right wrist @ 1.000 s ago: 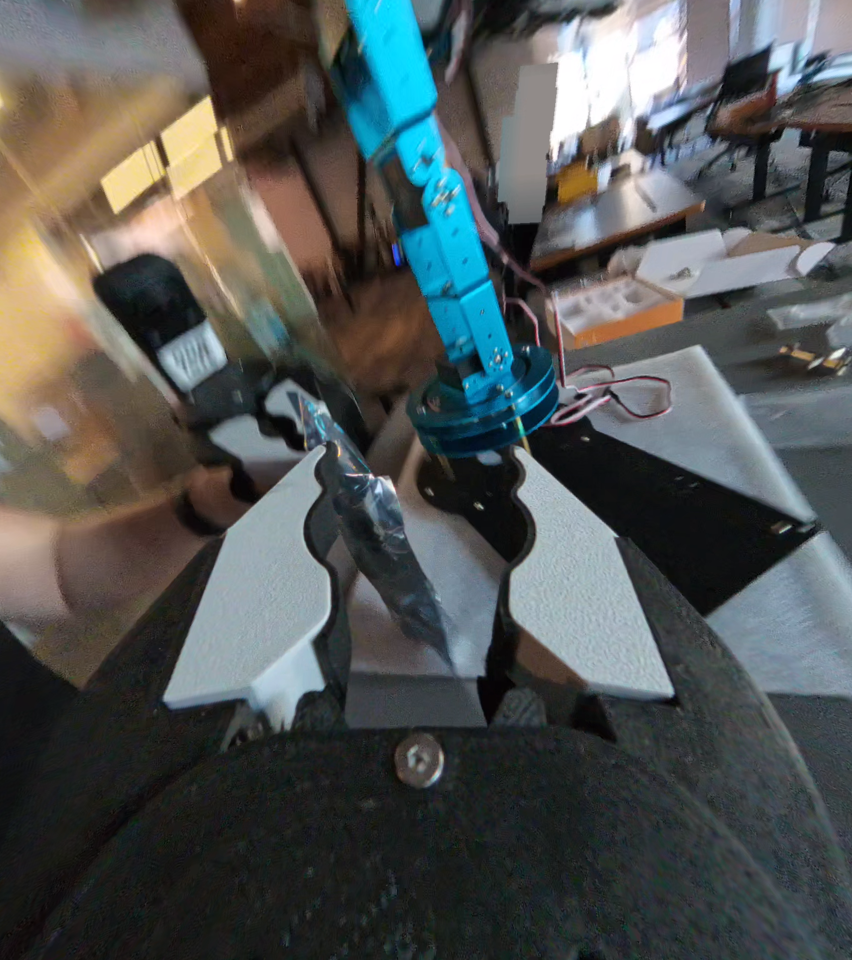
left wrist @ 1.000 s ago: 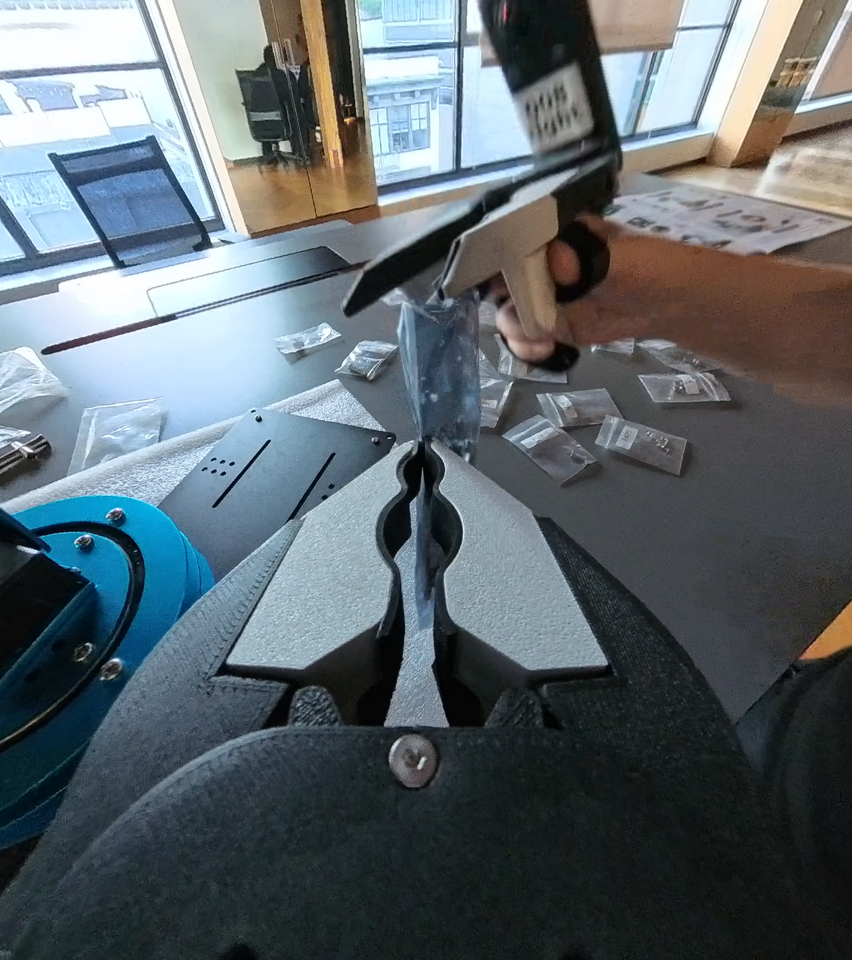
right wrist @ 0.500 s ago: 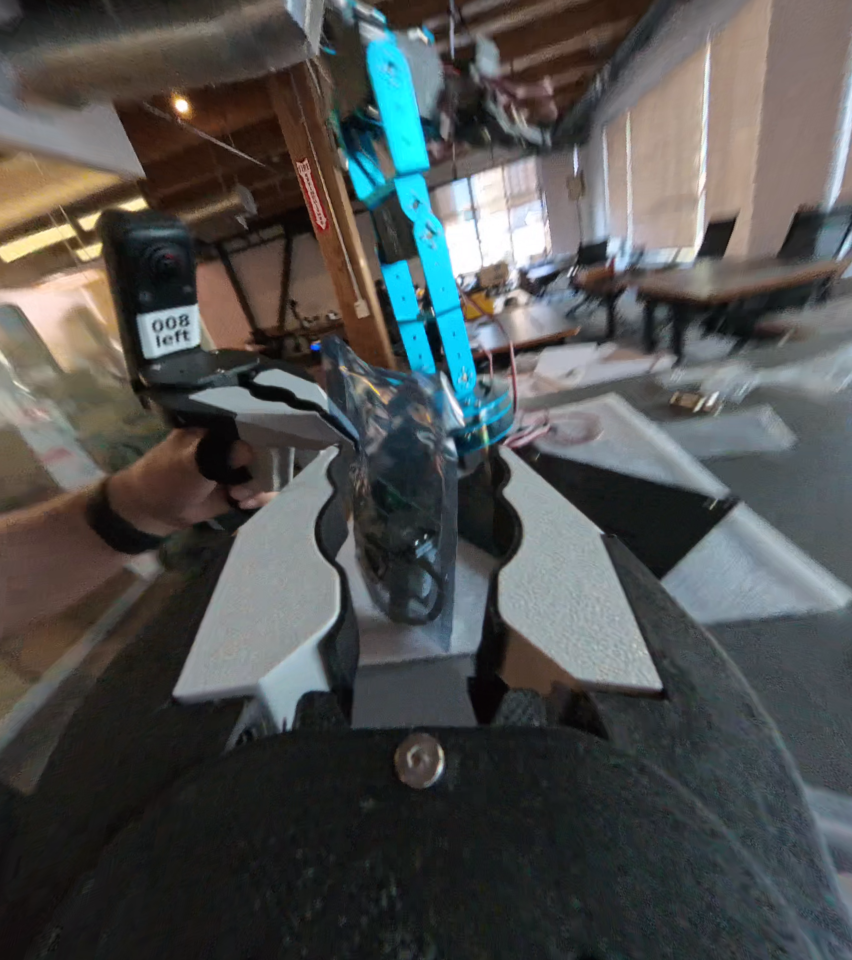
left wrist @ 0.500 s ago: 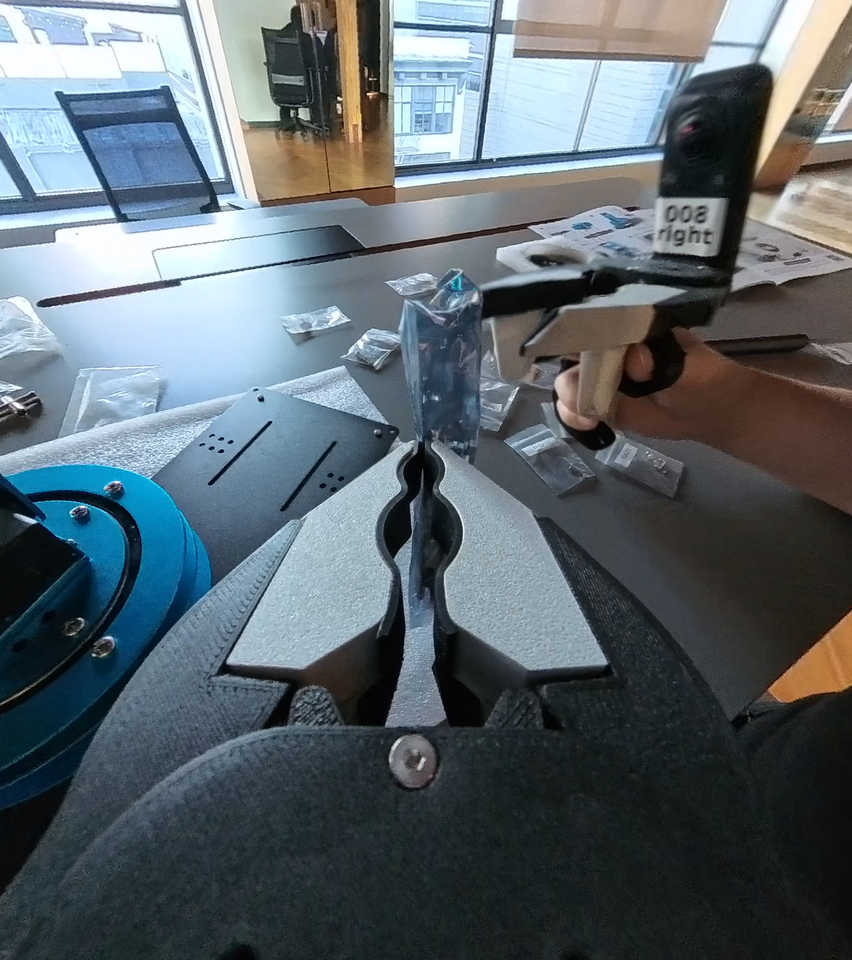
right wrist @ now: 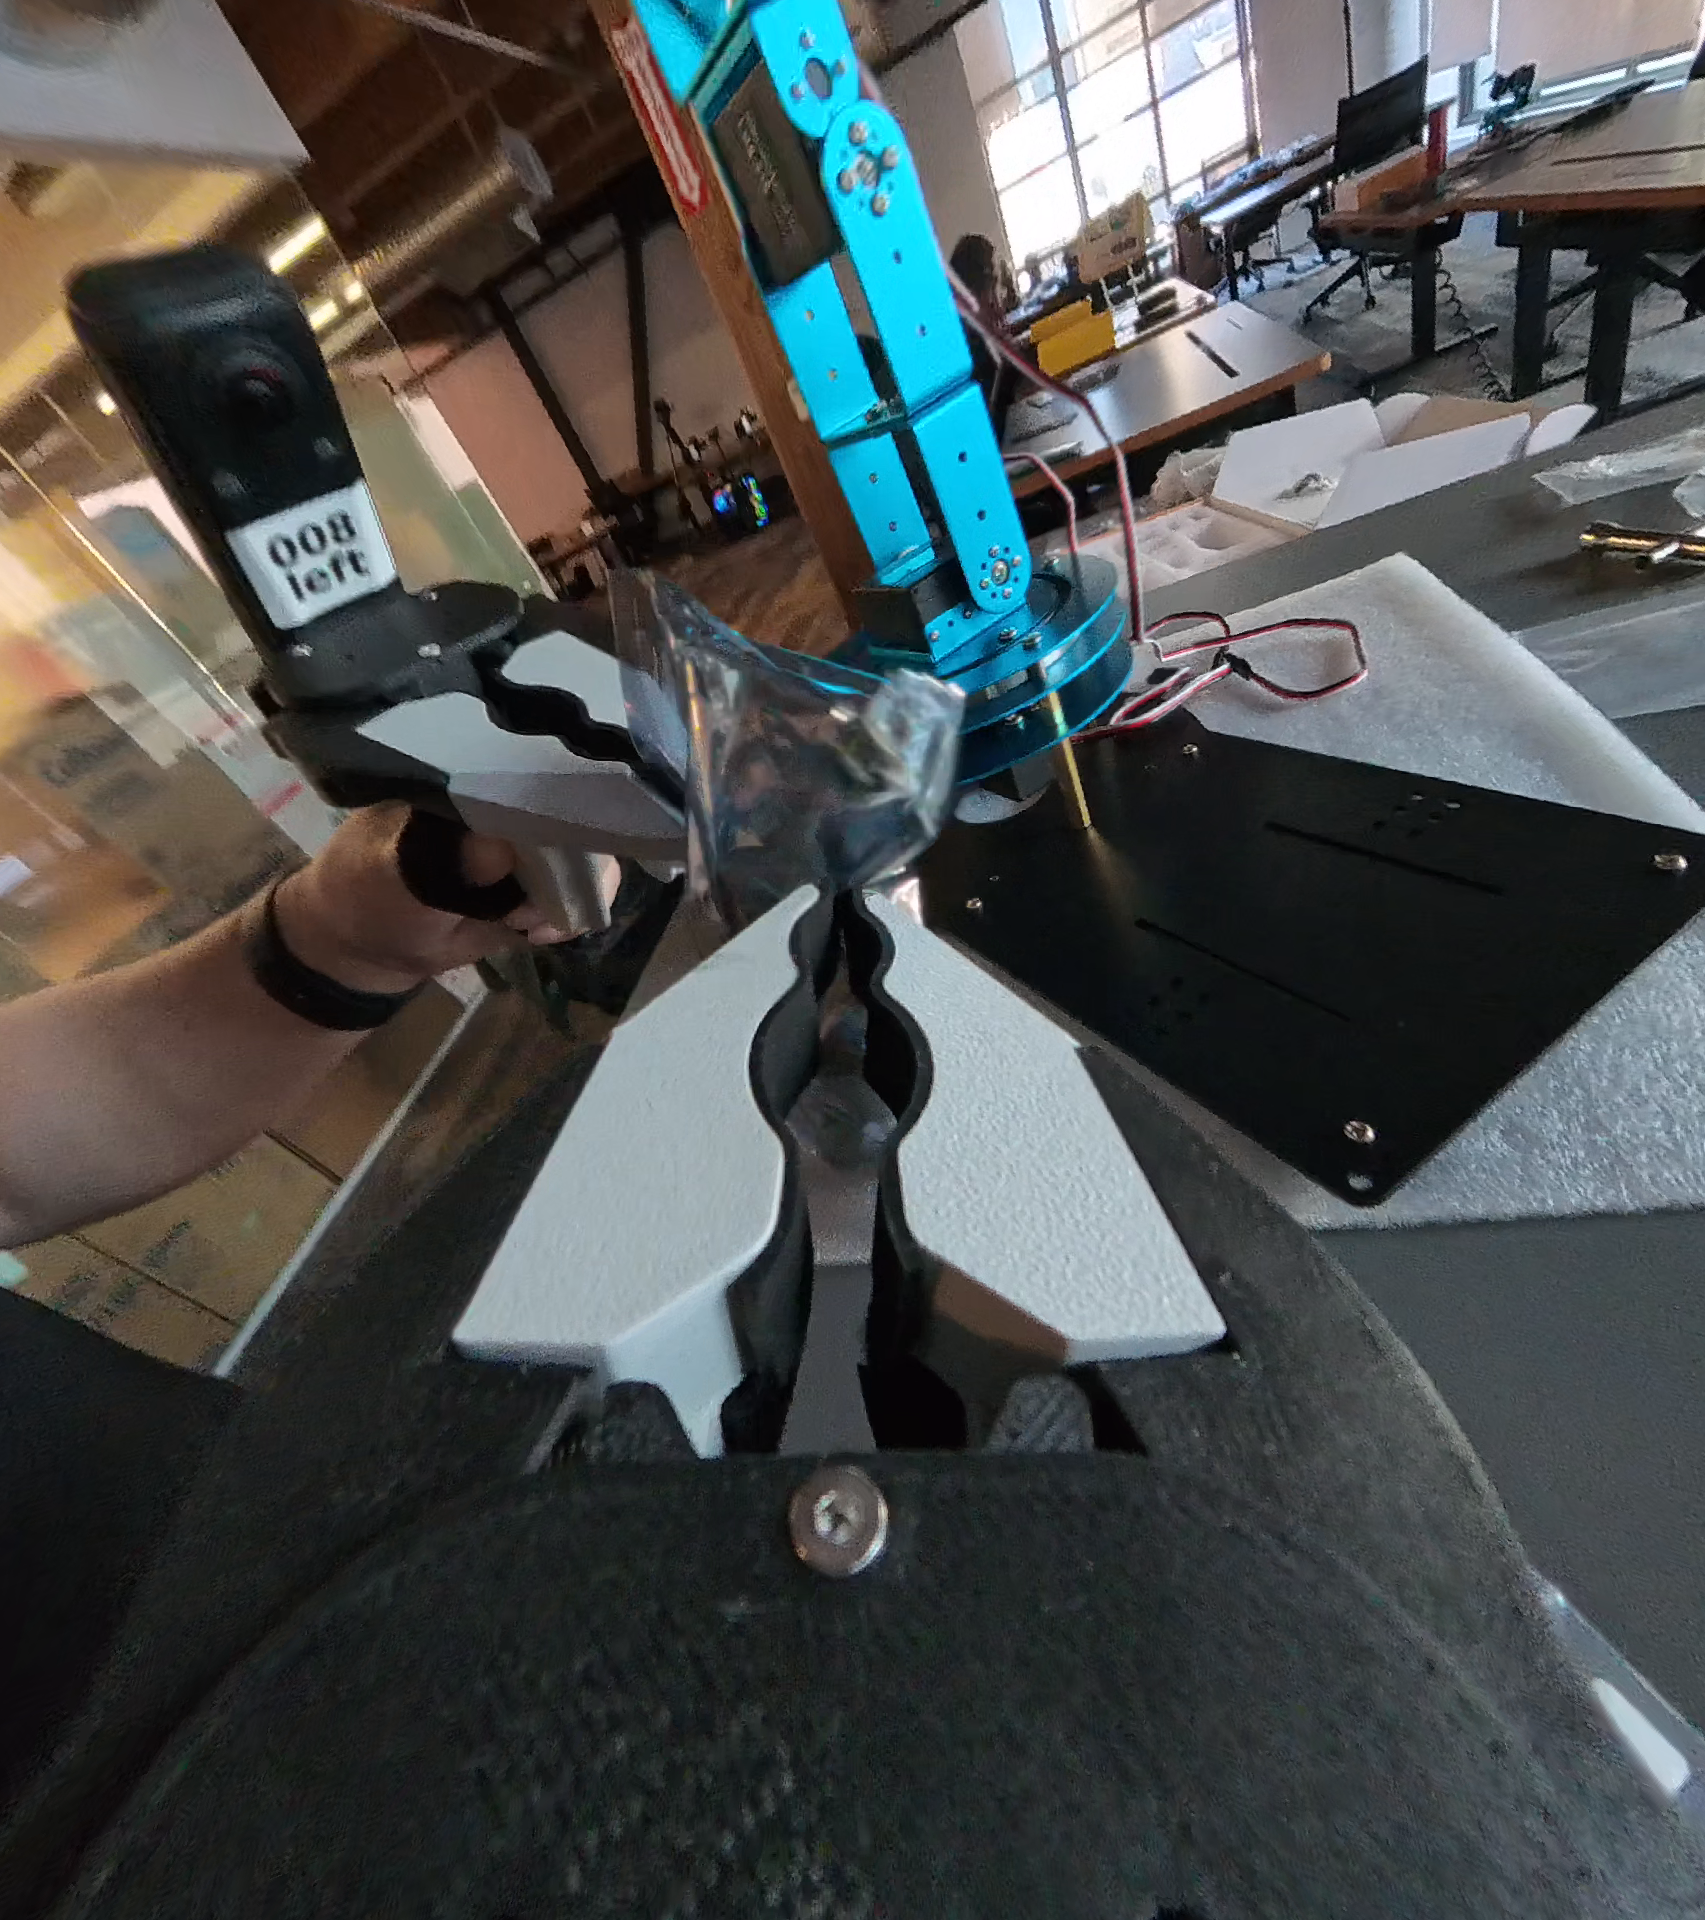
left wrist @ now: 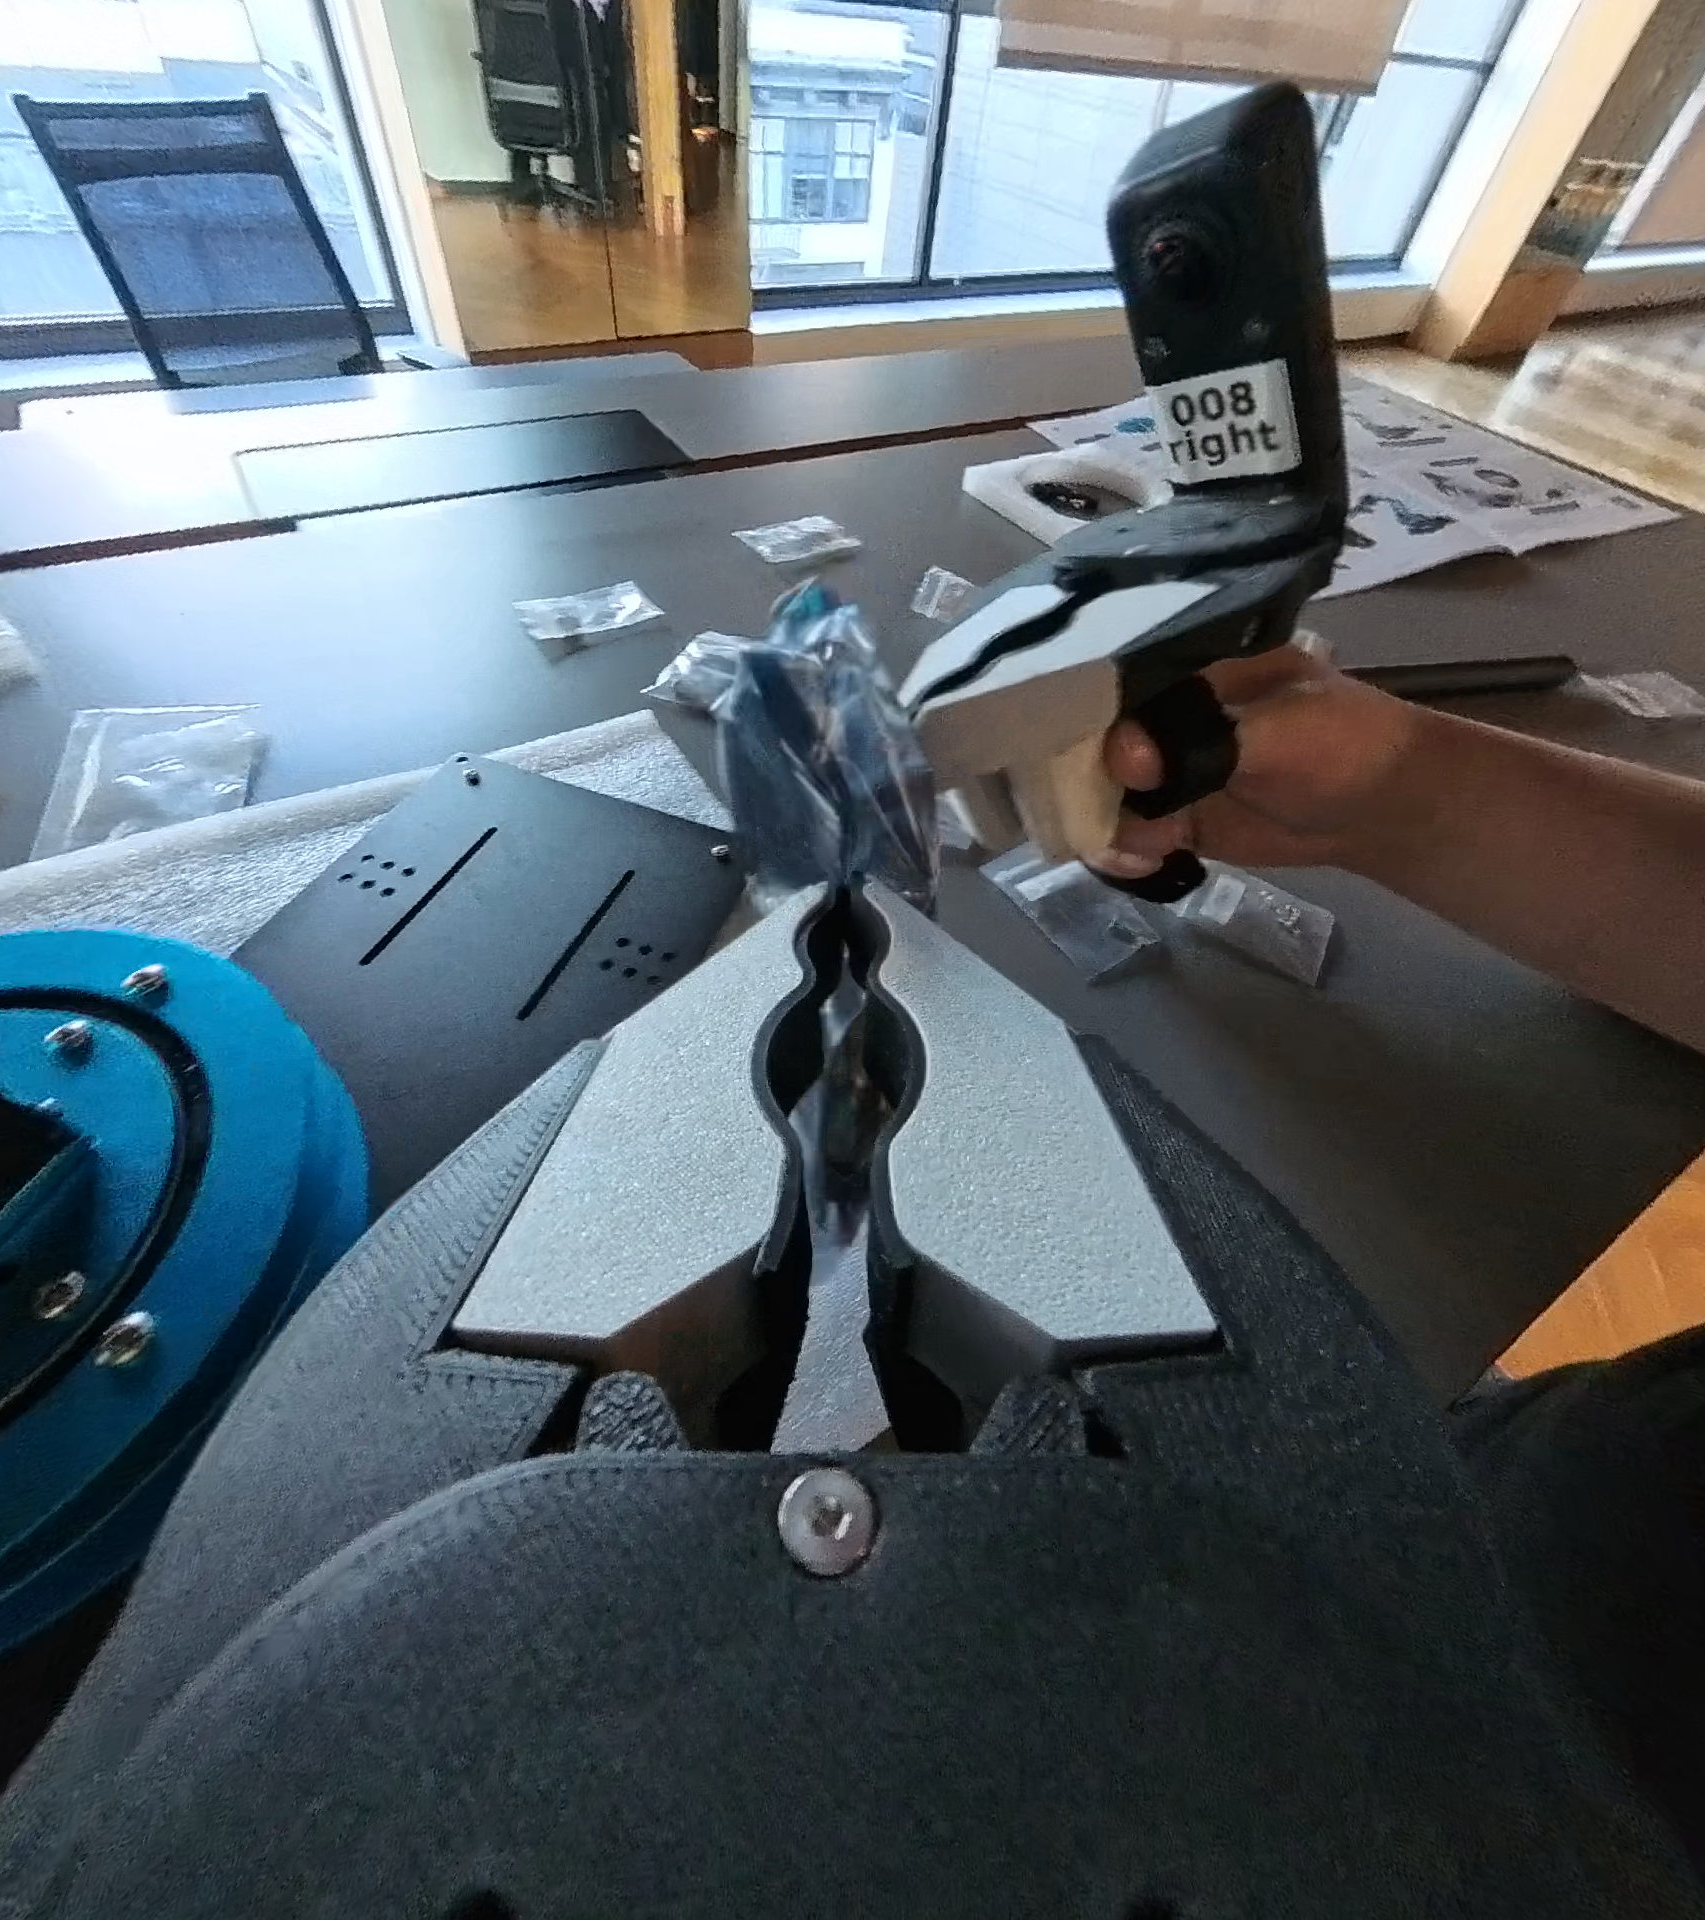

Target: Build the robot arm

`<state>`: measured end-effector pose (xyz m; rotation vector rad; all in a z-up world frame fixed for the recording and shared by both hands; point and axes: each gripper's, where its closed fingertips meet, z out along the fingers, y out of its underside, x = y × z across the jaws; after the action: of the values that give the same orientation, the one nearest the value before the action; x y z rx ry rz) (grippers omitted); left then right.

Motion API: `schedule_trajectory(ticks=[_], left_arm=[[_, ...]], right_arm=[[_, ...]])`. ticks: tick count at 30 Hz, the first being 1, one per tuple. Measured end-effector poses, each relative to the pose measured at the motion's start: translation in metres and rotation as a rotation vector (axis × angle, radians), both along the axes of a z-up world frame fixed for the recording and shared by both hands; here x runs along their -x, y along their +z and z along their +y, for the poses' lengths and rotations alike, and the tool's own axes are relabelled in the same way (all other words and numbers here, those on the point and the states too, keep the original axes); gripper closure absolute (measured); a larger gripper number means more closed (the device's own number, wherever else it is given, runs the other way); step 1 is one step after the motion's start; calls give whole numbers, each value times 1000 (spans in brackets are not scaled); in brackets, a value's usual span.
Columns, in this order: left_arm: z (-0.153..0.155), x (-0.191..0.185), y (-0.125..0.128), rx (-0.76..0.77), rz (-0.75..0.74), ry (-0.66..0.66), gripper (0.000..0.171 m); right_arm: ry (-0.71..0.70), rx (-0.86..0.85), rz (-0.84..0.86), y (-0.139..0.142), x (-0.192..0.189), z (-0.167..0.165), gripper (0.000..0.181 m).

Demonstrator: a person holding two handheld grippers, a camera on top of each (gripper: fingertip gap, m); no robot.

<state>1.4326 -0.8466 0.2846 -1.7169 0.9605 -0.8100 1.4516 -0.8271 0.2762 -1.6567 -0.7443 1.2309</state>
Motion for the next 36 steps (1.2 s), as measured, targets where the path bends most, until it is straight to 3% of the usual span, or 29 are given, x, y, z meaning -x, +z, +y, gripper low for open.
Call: schedule_trajectory(ticks=[12,18,23,27,30,32,33,36], left_arm=[[0,-13,0,-22,60,5,171],[0,-11,-2,-2,48,5,171],[2,-4,0,11,28,18,171],[0,-12,1,-33,48,17,171],[-1,-18,1,-55,62,6,171],[-2,-20,0,-30,50,-12,171],[-2,-20,0,-21,39,-11,171],[3,-18,0,-3,2,7,171]], right_arm=[[-25,-17,-40,-2,6,4,181],[32,111,123,0,2,1,177],[89,179,213,9,-2,-4,122],[14,116,153,18,7,-5,85],[-3,45,118,28,14,-11,94],[-17,-3,123,33,11,-9,145],[-13,-17,124,32,9,-7,152],[48,7,74,16,12,-4,143]])
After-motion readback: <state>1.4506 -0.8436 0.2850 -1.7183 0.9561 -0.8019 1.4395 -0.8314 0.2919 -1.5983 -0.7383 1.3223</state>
